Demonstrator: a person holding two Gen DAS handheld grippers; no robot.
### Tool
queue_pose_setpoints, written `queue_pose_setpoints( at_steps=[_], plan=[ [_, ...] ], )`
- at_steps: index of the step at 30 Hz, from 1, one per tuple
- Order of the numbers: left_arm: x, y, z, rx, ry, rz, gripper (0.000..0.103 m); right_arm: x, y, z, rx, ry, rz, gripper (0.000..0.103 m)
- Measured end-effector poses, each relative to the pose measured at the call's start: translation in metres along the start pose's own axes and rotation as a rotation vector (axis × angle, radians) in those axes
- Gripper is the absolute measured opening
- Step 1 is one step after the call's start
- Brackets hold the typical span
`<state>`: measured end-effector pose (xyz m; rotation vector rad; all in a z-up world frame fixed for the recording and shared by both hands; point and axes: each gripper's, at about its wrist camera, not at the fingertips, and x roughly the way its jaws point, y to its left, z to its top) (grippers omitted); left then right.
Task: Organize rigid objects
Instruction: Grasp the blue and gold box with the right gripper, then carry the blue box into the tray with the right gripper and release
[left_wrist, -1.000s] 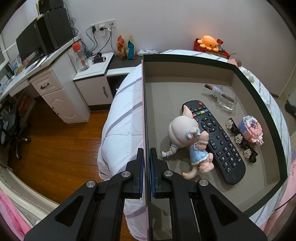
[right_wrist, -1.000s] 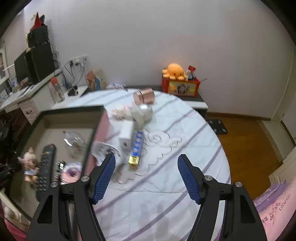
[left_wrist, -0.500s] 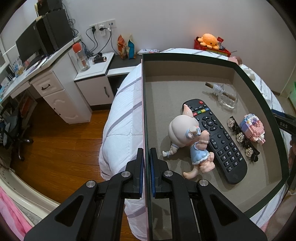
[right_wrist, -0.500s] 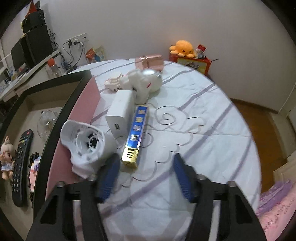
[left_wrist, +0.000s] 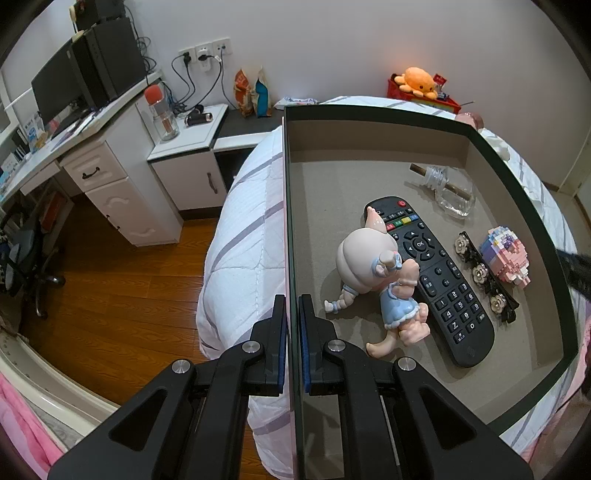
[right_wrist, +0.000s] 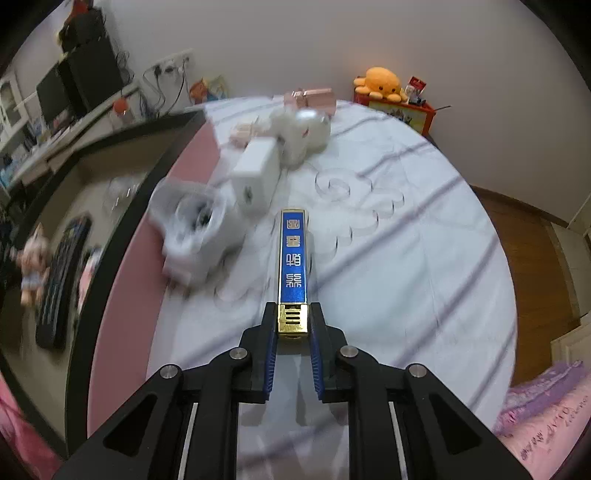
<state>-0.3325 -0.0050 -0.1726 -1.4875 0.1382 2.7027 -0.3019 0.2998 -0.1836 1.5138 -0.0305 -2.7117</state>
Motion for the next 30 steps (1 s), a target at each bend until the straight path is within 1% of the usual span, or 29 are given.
queue_pose_setpoints(
  at_steps=[2,4,5,7,8,9,10,12,14,16,18,19,21,22,23,26,30],
  plan=[
    [0.0,0.0,0.0,0.0,0.0,0.002,0.006,-0.001,-0.001,-0.002,0.001,-0.009,-0.01,0.019],
    [0.0,0.0,0.0,0.005,0.001,0.007,0.006,0.004,-0.004,0.003,0.02,-0.008,-0.015,0.025],
    [0.0,0.0,0.0,0.007,0.003,0.007,0.006,0.004,-0.004,0.006,0.022,-0.024,-0.025,0.028],
    [-0.001,0.001,0.0,0.003,0.006,0.002,0.006,0.005,-0.003,0.011,0.016,-0.042,-0.027,0.029],
    [0.0,0.001,0.001,0.003,0.006,0.001,0.006,0.008,-0.003,0.013,0.012,-0.045,-0.019,0.029],
    [0.0,0.001,0.001,0.002,0.006,0.001,0.006,0.011,-0.003,0.013,0.01,-0.041,-0.021,0.019],
    [-0.001,0.001,0.0,0.001,0.005,0.0,0.006,0.011,-0.004,0.013,0.012,-0.045,-0.019,0.015],
    [0.0,0.002,0.001,0.003,0.006,-0.002,0.006,0.008,-0.007,0.012,0.047,-0.047,-0.016,0.015],
    [0.0,0.002,0.001,0.003,0.004,-0.004,0.006,-0.004,-0.007,0.011,0.062,-0.082,-0.033,0.015],
    [0.0,0.001,0.002,0.005,0.003,-0.002,0.006,-0.017,-0.005,0.013,0.068,-0.115,-0.023,0.015],
    [0.0,0.001,0.002,0.007,0.003,0.0,0.006,-0.034,0.006,0.021,0.043,-0.152,-0.016,0.015],
    [0.0,0.0,0.002,0.005,0.002,-0.001,0.006,-0.042,0.014,0.026,0.027,-0.176,0.002,0.015],
    [0.001,0.001,0.002,0.003,0.002,-0.003,0.006,-0.051,0.03,0.036,-0.003,-0.198,0.046,0.015],
    [0.0,0.0,0.001,0.002,0.002,-0.004,0.006,-0.055,0.042,0.041,-0.022,-0.209,0.084,0.015],
    [0.0,0.0,0.001,0.001,0.002,-0.005,0.006,-0.056,0.049,0.044,-0.033,-0.21,0.107,0.015],
    [0.0,-0.001,0.001,0.004,0.0,-0.001,0.006,-0.048,0.091,0.055,-0.104,-0.176,0.176,0.015],
    [0.001,-0.001,0.001,0.009,-0.001,-0.004,0.006,-0.033,0.135,0.055,-0.171,-0.133,0.228,0.016]
  ],
)
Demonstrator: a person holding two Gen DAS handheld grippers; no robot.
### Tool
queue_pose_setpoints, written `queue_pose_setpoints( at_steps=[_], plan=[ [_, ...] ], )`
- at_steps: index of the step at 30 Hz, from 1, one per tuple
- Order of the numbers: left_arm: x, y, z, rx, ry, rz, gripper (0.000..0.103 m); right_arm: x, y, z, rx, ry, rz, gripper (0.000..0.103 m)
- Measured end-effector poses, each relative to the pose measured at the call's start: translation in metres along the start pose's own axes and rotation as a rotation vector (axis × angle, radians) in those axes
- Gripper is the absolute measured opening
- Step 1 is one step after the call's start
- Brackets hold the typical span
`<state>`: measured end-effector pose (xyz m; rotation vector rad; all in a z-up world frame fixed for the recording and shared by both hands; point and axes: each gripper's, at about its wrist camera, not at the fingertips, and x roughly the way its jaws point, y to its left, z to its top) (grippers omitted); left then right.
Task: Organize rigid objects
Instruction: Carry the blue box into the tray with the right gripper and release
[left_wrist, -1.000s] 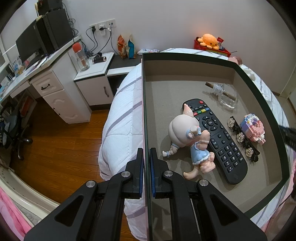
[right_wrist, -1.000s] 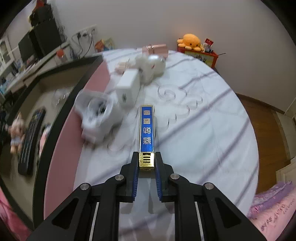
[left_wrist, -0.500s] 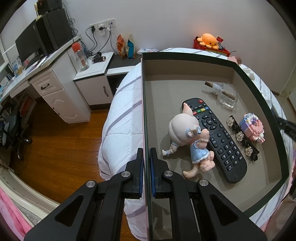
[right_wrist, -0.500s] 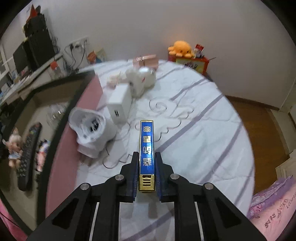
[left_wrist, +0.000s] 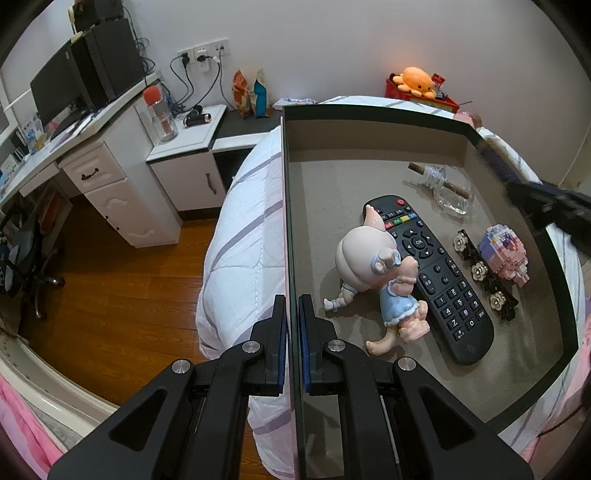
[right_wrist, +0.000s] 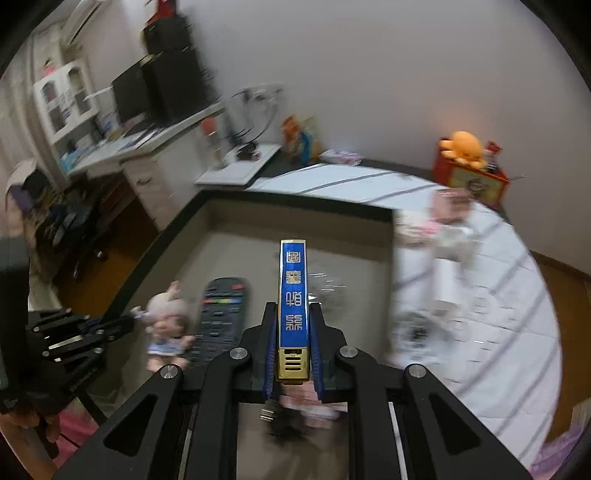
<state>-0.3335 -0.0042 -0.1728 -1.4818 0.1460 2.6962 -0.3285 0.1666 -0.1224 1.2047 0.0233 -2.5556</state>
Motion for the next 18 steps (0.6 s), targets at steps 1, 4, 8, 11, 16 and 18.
queue_pose_setpoints(
  at_steps=[1,4,8,11,16,18],
  plan=[
    [0.0,0.0,0.0,0.0,0.0,-0.001,0.006,0.009,0.007,0.001,-0.004,0.022,0.011,0.016],
    [0.0,0.001,0.0,0.002,0.0,-0.006,0.006,0.031,0.015,0.001,0.004,0.071,0.011,0.016],
    [0.0,0.002,0.0,-0.001,-0.001,-0.015,0.006,0.045,0.015,0.002,0.013,0.116,0.009,0.016],
    [0.0,0.001,0.0,-0.001,-0.002,-0.015,0.006,0.046,0.016,0.002,0.005,0.13,-0.013,0.016],
    [0.0,0.001,0.0,-0.002,-0.001,-0.017,0.006,0.056,0.015,0.006,0.013,0.156,-0.017,0.016],
    [0.0,0.001,0.0,-0.001,-0.002,-0.016,0.006,0.06,0.016,0.008,0.016,0.16,-0.026,0.016]
  ],
)
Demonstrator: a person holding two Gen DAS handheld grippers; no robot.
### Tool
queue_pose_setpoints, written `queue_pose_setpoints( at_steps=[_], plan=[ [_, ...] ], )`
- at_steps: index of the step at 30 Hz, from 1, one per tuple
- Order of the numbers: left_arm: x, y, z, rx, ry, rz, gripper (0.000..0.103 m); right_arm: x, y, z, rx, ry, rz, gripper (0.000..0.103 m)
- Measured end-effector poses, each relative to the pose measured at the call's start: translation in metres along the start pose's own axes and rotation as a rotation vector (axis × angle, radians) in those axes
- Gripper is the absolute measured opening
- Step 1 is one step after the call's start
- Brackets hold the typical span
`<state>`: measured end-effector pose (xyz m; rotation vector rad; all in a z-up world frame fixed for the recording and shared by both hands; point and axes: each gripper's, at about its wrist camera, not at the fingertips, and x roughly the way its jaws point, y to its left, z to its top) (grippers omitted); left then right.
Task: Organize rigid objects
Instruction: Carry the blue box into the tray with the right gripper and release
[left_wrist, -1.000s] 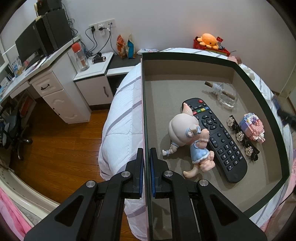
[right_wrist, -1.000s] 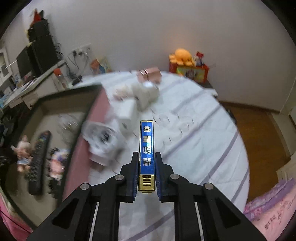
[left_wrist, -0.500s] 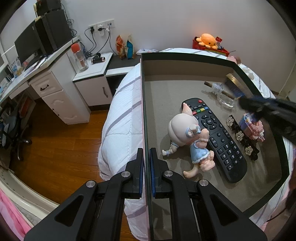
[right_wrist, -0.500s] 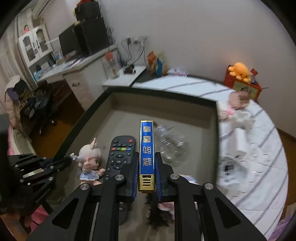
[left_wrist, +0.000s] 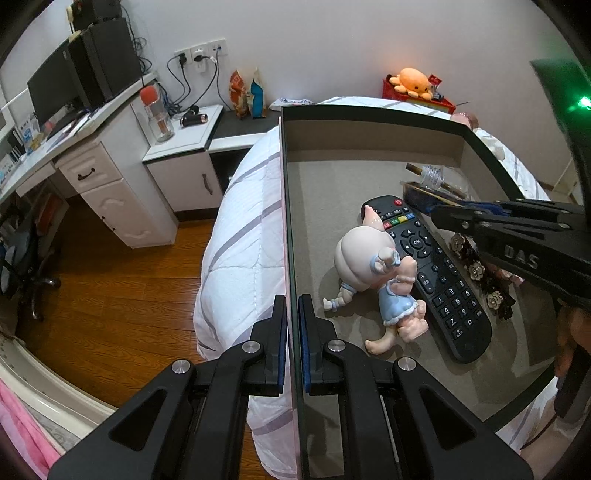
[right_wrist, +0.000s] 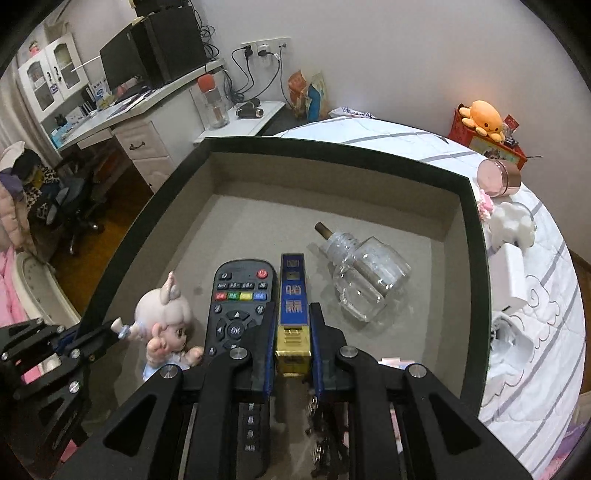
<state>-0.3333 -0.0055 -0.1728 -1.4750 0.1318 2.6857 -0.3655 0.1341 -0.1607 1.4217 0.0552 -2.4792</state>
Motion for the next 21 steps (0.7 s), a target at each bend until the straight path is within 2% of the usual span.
queue_pose_setpoints(
  at_steps=[5,8,11,13,15,17,19,21],
  plan=[
    [0.0,0.0,0.0,0.001,0.0,0.002,0.006,0.001,0.001,0.003,0.002,0.008,0.017,0.018],
    [0.0,0.0,0.0,-0.001,0.0,0.0,0.006,-0.007,0.001,0.002,0.014,-0.014,0.016,0.041],
    [0.0,0.001,0.0,-0.002,0.001,0.0,0.006,-0.03,-0.004,0.0,0.018,-0.083,0.003,0.042],
    [0.0,0.0,0.0,-0.003,0.001,0.0,0.006,-0.051,-0.013,-0.003,0.024,-0.136,-0.024,0.045],
    [0.0,0.0,0.0,-0.004,0.001,-0.001,0.006,-0.072,-0.028,-0.007,0.038,-0.185,-0.074,0.06],
    [0.0,0.001,0.0,-0.009,0.001,-0.005,0.006,-0.09,-0.046,-0.013,0.059,-0.221,-0.14,0.061],
    [0.0,0.001,0.0,-0.013,0.002,-0.006,0.006,-0.099,-0.064,-0.019,0.09,-0.233,-0.171,0.061],
    [0.0,0.001,0.0,-0.011,0.002,-0.002,0.006,-0.102,-0.088,-0.027,0.126,-0.214,-0.217,0.061]
  ],
)
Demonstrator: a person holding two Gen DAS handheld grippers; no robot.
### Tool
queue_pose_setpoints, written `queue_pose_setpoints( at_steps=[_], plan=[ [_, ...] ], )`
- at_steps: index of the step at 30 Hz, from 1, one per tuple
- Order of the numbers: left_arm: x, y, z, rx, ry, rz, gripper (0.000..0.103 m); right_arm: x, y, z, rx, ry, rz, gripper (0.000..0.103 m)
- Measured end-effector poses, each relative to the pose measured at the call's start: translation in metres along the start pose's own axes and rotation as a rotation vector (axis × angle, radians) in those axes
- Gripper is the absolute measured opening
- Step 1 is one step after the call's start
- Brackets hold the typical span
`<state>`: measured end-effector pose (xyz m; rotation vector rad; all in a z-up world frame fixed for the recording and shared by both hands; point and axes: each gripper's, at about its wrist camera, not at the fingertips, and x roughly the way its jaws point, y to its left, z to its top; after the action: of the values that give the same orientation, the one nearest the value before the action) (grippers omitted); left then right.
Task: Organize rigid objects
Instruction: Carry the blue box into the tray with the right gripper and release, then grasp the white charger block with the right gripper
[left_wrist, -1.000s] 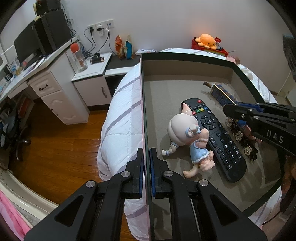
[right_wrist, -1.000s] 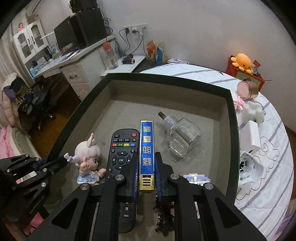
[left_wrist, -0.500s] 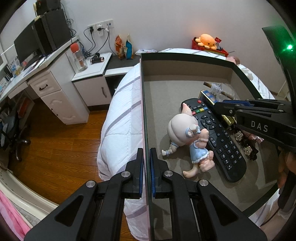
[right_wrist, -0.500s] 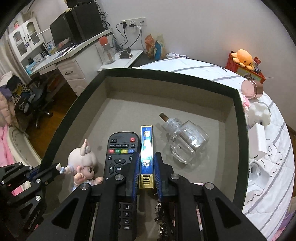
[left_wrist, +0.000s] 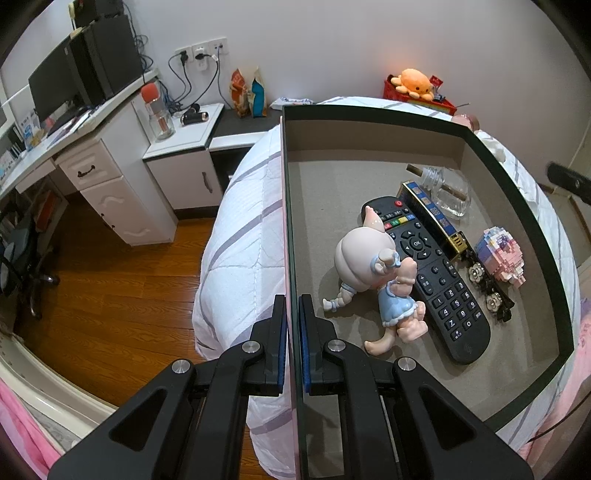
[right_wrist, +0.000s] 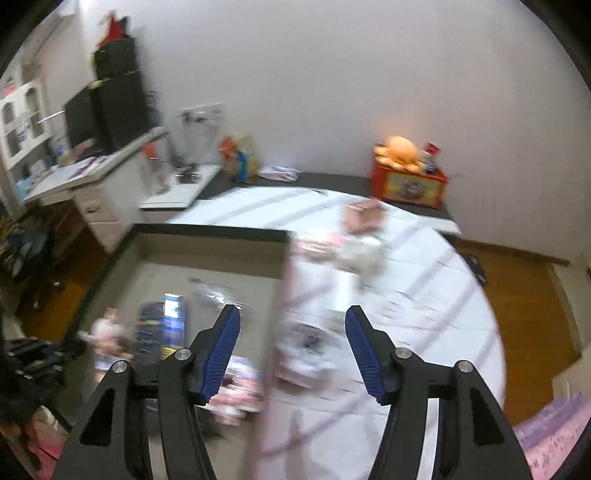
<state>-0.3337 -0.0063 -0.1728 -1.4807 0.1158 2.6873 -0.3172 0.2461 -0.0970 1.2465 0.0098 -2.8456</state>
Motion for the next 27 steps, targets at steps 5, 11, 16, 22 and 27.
queue_pose_setpoints(
  at_steps=[5,11,16,22,27],
  plan=[
    [0.0,-0.001,-0.001,-0.002,-0.001,0.008,0.006,0.018,-0.032,-0.015,0.039,0.058,-0.029,0.061],
    [0.001,-0.003,0.0,0.001,0.003,0.021,0.006,0.046,-0.045,-0.019,0.073,0.092,0.001,0.061],
    [0.002,-0.004,0.001,-0.002,0.007,0.027,0.006,0.061,-0.04,-0.004,0.084,0.067,0.025,0.061],
    [0.008,-0.003,0.004,-0.006,0.017,0.027,0.006,0.091,-0.038,0.005,0.083,0.105,0.01,0.058],
    [0.011,-0.003,0.007,-0.005,0.018,0.03,0.006,0.108,-0.038,0.008,0.079,0.138,0.05,0.028]
  ],
)
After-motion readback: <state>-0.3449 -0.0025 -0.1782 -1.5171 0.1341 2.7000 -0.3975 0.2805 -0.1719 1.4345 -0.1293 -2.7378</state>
